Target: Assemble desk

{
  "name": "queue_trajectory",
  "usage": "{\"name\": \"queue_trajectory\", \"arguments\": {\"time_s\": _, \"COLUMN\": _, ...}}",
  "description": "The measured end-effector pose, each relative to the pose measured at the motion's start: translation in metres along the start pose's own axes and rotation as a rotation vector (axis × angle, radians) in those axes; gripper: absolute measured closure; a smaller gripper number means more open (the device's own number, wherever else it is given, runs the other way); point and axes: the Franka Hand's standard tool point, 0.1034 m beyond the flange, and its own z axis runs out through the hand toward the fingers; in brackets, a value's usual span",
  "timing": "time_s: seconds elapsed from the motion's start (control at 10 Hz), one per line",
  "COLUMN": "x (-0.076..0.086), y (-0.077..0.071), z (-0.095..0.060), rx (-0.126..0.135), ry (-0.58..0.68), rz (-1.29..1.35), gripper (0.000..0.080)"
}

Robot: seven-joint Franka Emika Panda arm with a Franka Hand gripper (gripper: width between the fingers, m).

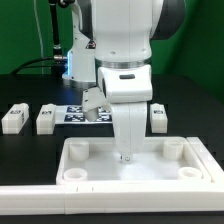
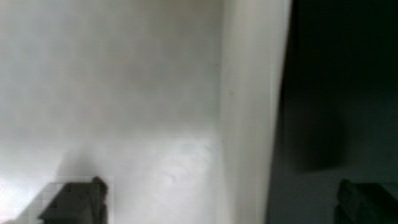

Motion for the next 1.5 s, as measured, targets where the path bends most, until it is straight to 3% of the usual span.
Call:
{"name": "queue_trajectory", "arguments": {"time_s": 0.2, "x": 0.007, "y": -0.003, "z": -0.019, "rx": -0.004, "ry": -0.011, "rz": 0.159, "gripper": 0.0151}}
{"name": "queue_trajectory", "arguments": {"time_s": 0.4, "x": 0.017, "y": -0.011, "z": -0.027, "rx": 0.003, "ry": -0.019, "rz": 0.35, "gripper": 0.0151}}
{"name": "queue_trajectory", "arguments": {"time_s": 0.5, "x": 0.026, "y": -0.016, "z": -0.032, "rx": 0.0, "ry": -0.022, "rz": 0.445, "gripper": 0.0151}}
{"name": "queue_trajectory", "arguments": {"time_s": 0.7, "x": 0.035, "y": -0.013, "z": -0.048, "rx": -0.02, "ry": -0.02, "rz": 0.587, "gripper": 0.0151}}
{"name": "queue_trajectory", "arguments": {"time_s": 1.0, "x": 0.036, "y": -0.014, "z": -0.045, "rx": -0.017, "ry": -0.017, "rz": 0.755, "gripper": 0.0151}}
{"name": "queue_trajectory", "arguments": {"time_s": 1.1, "x": 0.041, "y": -0.015, "z": -0.045, "rx": -0.016, "ry": -0.014, "rz": 0.868, "gripper": 0.0151}}
{"name": "queue_trajectory", "arguments": {"time_s": 1.2, "x": 0.058, "y": -0.019, "z": -0.045, "rx": -0.016, "ry": -0.013, "rz": 0.986, "gripper": 0.0151}}
{"name": "queue_trajectory", "arguments": {"time_s": 1.5, "x": 0.077, "y": -0.029, "z": -0.035, "rx": 0.037, "ry": 0.008, "rz": 1.362, "gripper": 0.0151}}
